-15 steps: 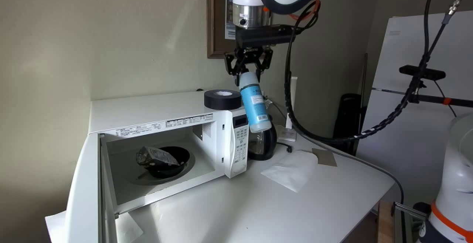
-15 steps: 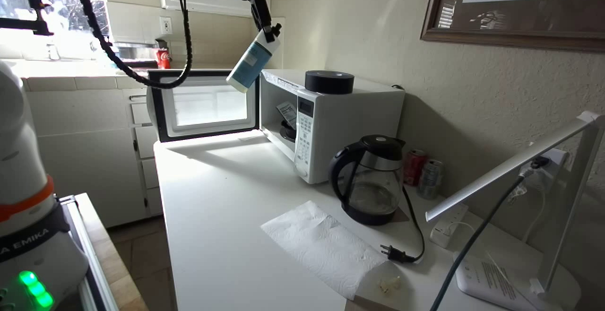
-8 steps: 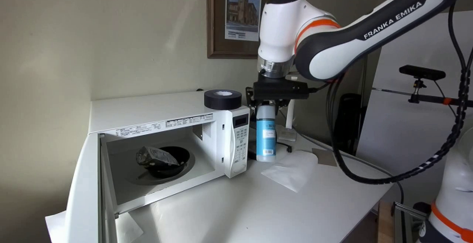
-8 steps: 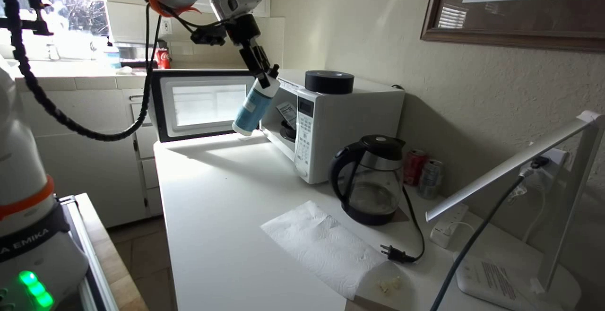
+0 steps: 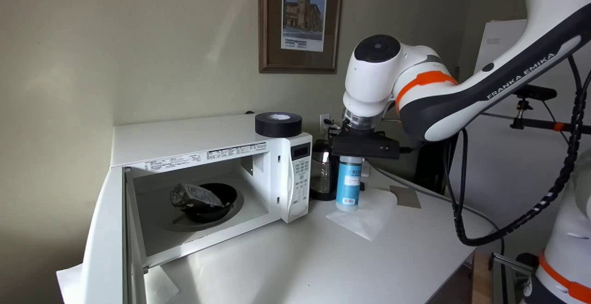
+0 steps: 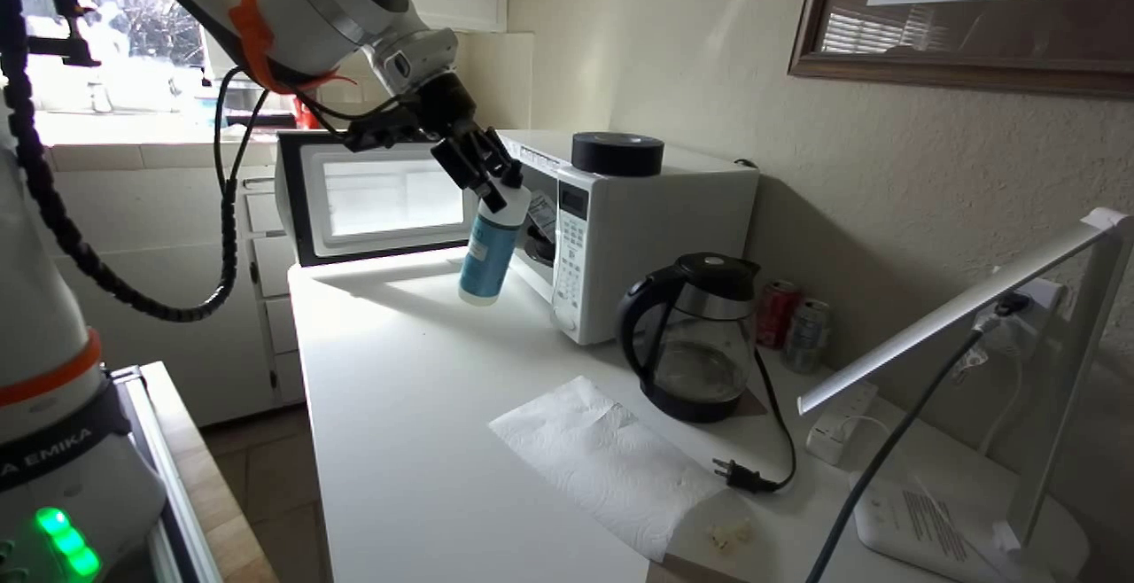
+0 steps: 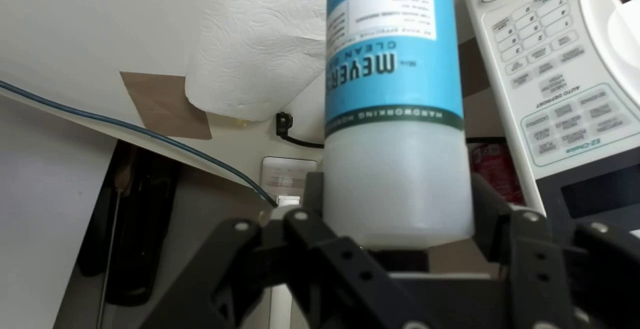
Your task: Put the bottle on the counter
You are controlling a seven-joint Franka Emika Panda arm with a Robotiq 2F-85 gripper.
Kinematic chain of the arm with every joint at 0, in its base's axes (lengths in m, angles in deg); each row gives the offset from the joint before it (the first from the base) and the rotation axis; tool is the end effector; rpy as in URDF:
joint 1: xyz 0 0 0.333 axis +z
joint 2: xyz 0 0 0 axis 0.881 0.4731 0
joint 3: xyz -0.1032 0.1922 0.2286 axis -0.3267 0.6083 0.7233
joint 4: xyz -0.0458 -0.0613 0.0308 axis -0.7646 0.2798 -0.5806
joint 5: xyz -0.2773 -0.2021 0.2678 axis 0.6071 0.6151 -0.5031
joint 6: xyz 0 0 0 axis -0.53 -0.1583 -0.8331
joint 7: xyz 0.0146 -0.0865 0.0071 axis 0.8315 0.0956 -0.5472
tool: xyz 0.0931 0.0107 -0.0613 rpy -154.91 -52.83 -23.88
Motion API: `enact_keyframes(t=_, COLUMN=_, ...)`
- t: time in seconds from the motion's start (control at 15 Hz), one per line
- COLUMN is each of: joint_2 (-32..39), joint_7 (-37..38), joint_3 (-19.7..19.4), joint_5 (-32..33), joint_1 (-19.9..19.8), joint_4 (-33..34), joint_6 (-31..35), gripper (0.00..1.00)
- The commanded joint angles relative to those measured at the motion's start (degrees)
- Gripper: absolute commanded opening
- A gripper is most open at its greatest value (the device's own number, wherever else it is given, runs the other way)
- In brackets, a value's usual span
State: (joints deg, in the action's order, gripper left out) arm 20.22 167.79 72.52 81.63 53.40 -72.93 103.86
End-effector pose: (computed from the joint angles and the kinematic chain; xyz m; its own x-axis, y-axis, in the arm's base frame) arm 0.4399 0.0367 0.3535 0.3771 -0.6471 0.6626 -0.8619 -0.5070 -0.0046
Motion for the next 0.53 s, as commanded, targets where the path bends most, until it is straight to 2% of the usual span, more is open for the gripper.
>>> enact_keyframes(t=0.0, joint_2=0.49, joint_7=4.71, joint_3=-0.79, joint_5=3.04, joint_1=1.32, joint_4=0.48, joint_6=-2.90, gripper=0.43)
enact_keyframes(t=0.13, joint_2=1.00, joint_7=12.42, joint_3=0.74, joint_5=8.72, joint_1=0.23, joint_4=0.29, joint_6=-6.21, gripper=0.43)
enact_keyframes(t=0.27, joint_2=2.80, joint_7=19.88, joint_3=0.99, joint_5=14.87, joint_1=0.90, joint_4=0.43, joint_6=-11.42, gripper=0.43)
enact_keyframes(t=0.33, joint_2=3.95, joint_7=23.55, joint_3=4.22, joint_5=16.19, joint_1=-1.96, joint_4=0.47, joint_6=-13.12, gripper=0.43)
enact_keyframes(t=0.47, joint_2=7.40, joint_7=30.12, joint_3=6.63, joint_5=17.73, joint_1=-2.28, joint_4=1.18, joint_6=-19.80, gripper=0.43)
